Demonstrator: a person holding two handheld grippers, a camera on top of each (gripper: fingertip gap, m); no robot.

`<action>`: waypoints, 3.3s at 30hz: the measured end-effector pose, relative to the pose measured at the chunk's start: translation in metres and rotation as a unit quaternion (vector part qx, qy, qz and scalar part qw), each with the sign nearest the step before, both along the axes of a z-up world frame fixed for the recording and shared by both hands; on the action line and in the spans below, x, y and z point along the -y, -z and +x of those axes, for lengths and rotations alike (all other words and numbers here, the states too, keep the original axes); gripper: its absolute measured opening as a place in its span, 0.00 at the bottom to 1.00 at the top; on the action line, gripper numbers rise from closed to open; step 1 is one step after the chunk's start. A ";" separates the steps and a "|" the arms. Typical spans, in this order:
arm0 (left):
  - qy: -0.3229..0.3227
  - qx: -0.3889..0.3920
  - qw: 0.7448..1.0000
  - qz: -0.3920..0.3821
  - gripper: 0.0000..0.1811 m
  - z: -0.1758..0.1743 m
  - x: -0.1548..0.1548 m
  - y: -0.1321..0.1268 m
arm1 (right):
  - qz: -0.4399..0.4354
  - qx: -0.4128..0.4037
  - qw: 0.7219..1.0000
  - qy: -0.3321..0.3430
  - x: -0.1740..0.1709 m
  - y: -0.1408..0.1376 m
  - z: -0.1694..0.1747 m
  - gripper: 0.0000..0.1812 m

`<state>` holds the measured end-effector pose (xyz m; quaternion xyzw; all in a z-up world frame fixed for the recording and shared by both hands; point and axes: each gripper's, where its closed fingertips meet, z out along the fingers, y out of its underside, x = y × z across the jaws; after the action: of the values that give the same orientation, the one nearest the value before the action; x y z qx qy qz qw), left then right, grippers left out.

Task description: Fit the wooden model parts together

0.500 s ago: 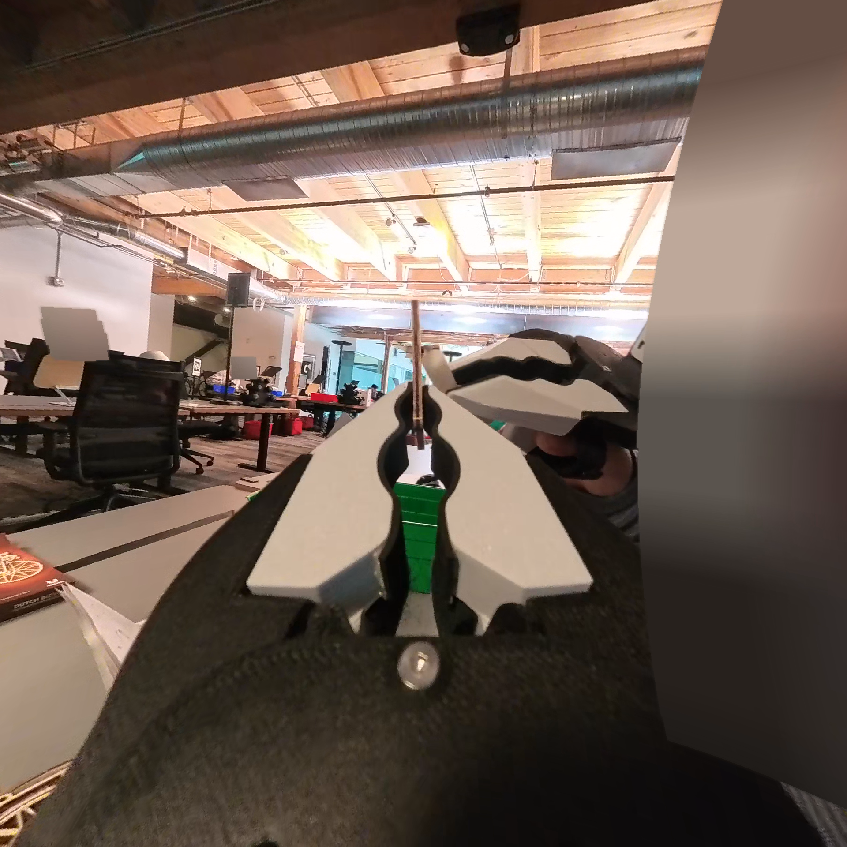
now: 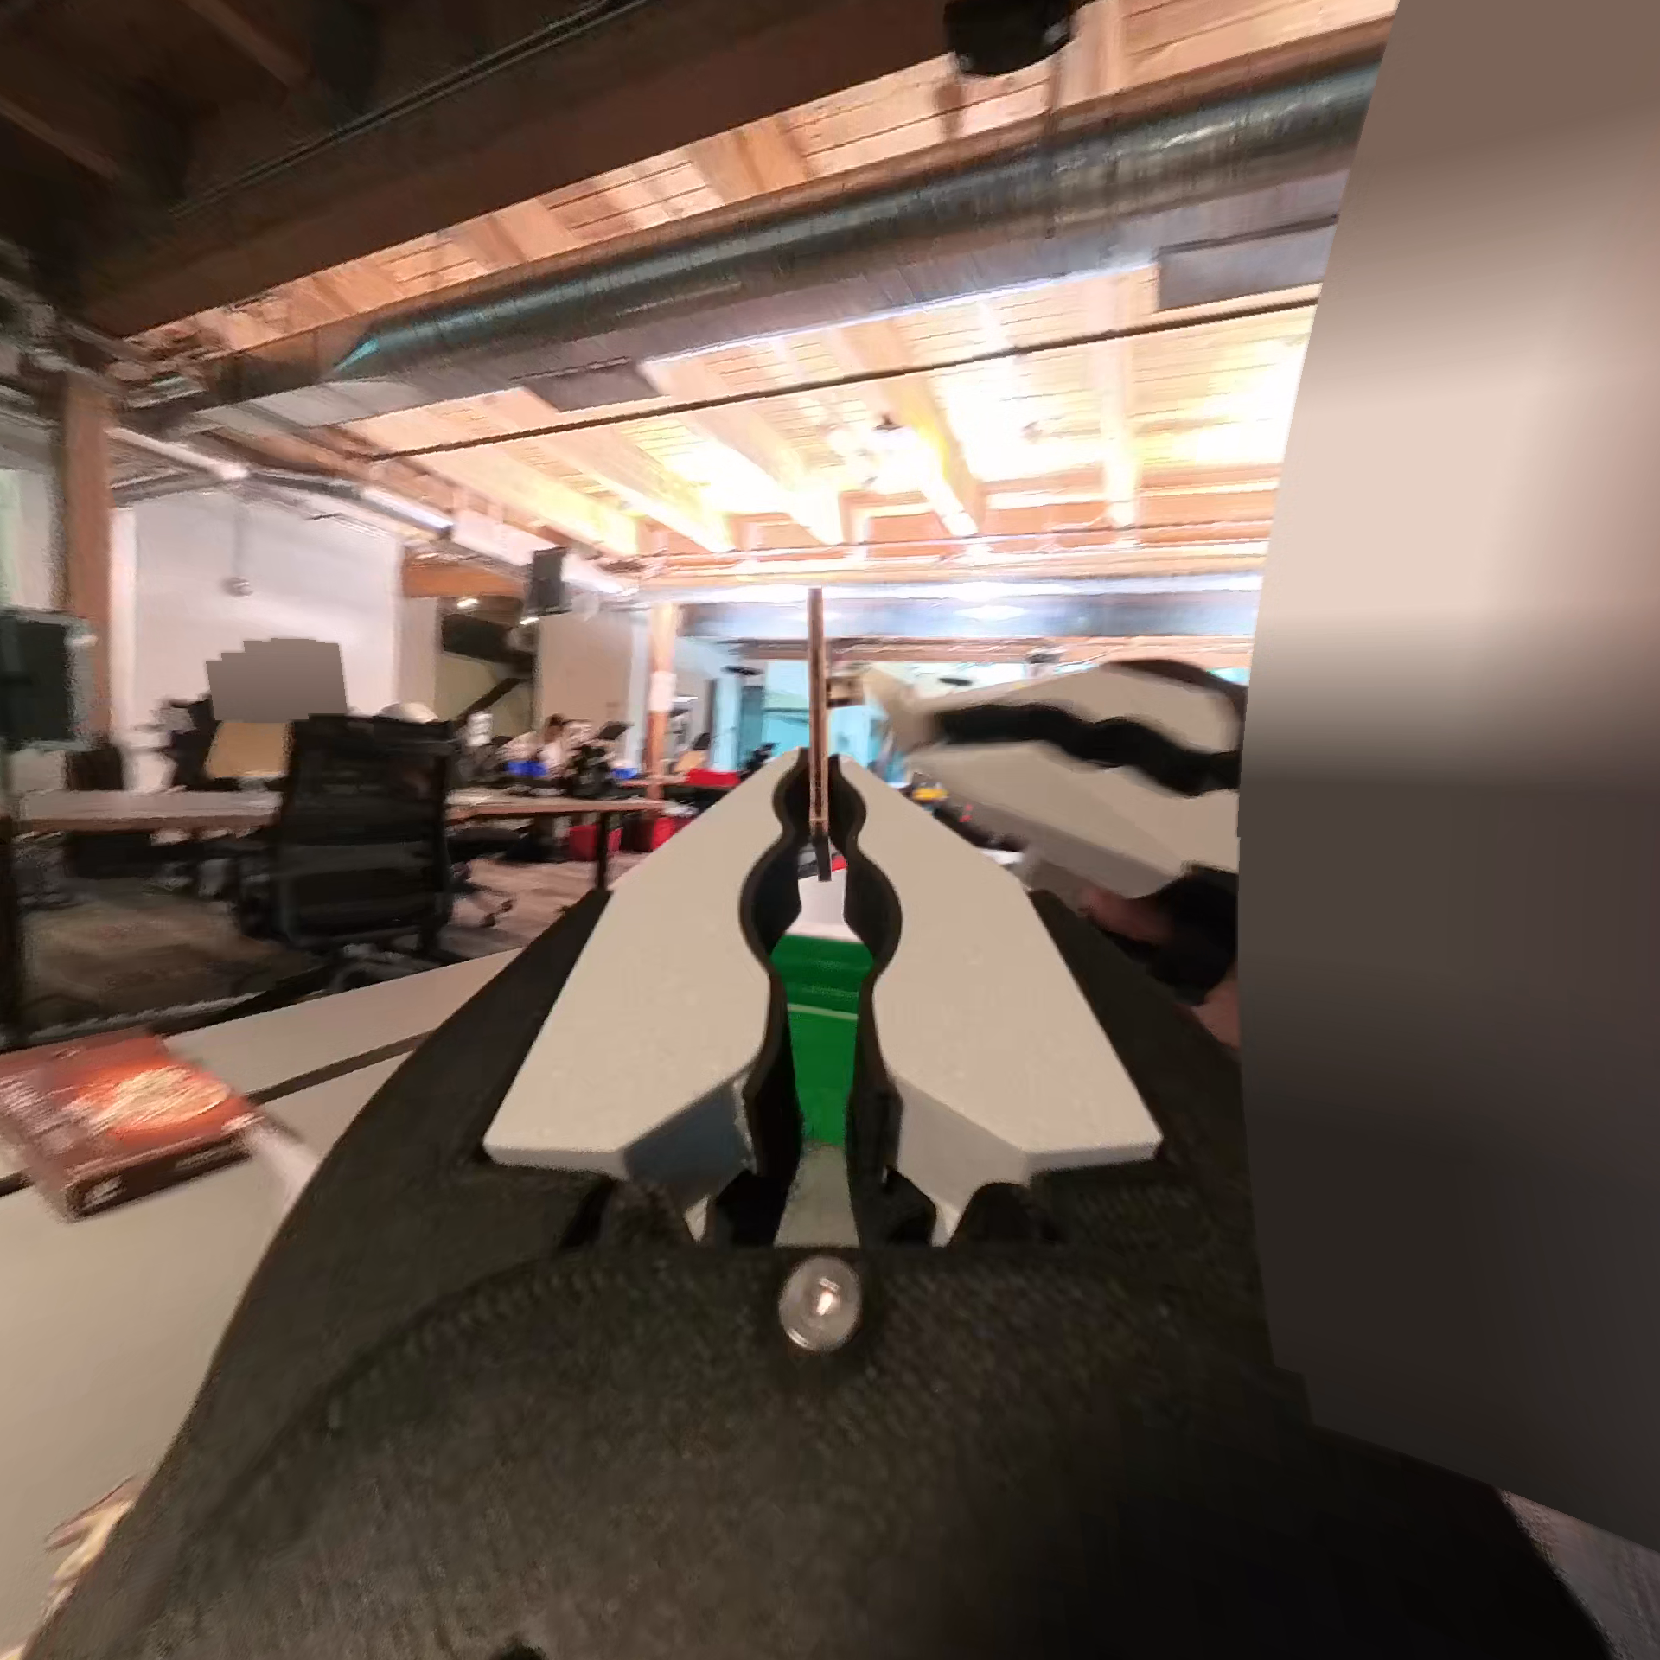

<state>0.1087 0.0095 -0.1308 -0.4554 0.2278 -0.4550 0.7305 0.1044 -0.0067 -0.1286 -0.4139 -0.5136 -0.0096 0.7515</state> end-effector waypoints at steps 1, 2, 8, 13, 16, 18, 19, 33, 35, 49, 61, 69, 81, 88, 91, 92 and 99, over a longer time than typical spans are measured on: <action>-0.007 0.000 1.000 -0.004 0.00 -0.002 -0.003 0.002 | 0.003 -0.003 1.000 -0.001 0.002 0.000 0.001 0.03; -0.012 0.004 1.000 -0.009 0.00 -0.004 -0.006 0.004 | -0.004 -0.005 1.000 0.003 -0.001 0.003 0.005 0.03; -0.100 -0.023 0.994 -0.033 0.00 -0.030 -0.046 0.041 | -0.388 0.050 0.896 0.212 -0.101 0.169 0.111 0.04; -0.093 -0.052 0.993 -0.057 0.00 -0.022 -0.059 0.072 | -0.528 0.076 0.799 0.277 -0.112 0.265 0.162 0.04; -0.086 -0.074 0.992 -0.063 0.00 -0.012 -0.062 0.086 | -0.554 0.062 0.784 0.273 -0.115 0.279 0.164 0.05; -0.082 -0.084 0.991 -0.068 0.00 -0.006 -0.065 0.092 | -0.562 0.045 0.781 0.269 -0.117 0.280 0.165 0.17; -0.079 -0.090 0.990 -0.068 0.00 -0.004 -0.066 0.095 | -0.566 0.035 0.780 0.263 -0.117 0.278 0.164 0.23; -0.164 -0.167 0.970 0.069 0.00 0.010 -0.051 0.087 | -0.460 -0.279 0.834 -0.118 -0.052 0.080 0.026 0.07; -0.179 -0.176 0.964 0.085 0.00 0.011 -0.048 0.084 | -0.467 -0.299 0.823 -0.123 -0.054 0.077 0.025 0.07; -0.221 -0.216 0.942 0.131 0.00 0.017 -0.042 0.082 | -0.502 -0.347 0.774 -0.171 -0.055 0.073 0.025 0.03; -0.177 -0.192 0.958 0.121 0.03 0.019 -0.038 0.079 | -0.495 -0.333 0.778 -0.199 -0.046 0.071 0.022 0.00; -0.189 -0.209 0.944 0.172 0.01 0.020 -0.025 0.071 | -0.477 -0.300 0.800 -0.205 -0.040 0.072 0.021 0.00; -0.171 -0.209 0.948 0.168 0.01 0.016 -0.019 0.067 | -0.420 -0.267 0.849 -0.176 -0.035 0.067 0.017 0.00; -0.184 -0.200 0.951 0.147 0.00 0.012 -0.025 0.077 | -0.447 -0.276 0.836 -0.156 -0.044 0.080 0.013 0.00; -0.169 -0.207 0.955 0.129 0.01 0.012 -0.030 0.085 | -0.465 -0.275 0.827 -0.155 -0.048 0.086 0.013 0.00; -0.168 -0.207 0.955 0.130 0.01 0.011 -0.031 0.085 | -0.464 -0.276 0.828 -0.150 -0.049 0.086 0.012 0.00; -0.190 -0.228 0.948 0.112 0.00 0.012 -0.038 0.099 | -0.488 -0.292 0.807 -0.157 -0.059 0.102 0.014 0.00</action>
<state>0.1209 0.0472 -0.2298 -0.4969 0.3469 -0.1634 0.7785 0.1186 0.0521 -0.2303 -0.6234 -0.2648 0.4815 0.5563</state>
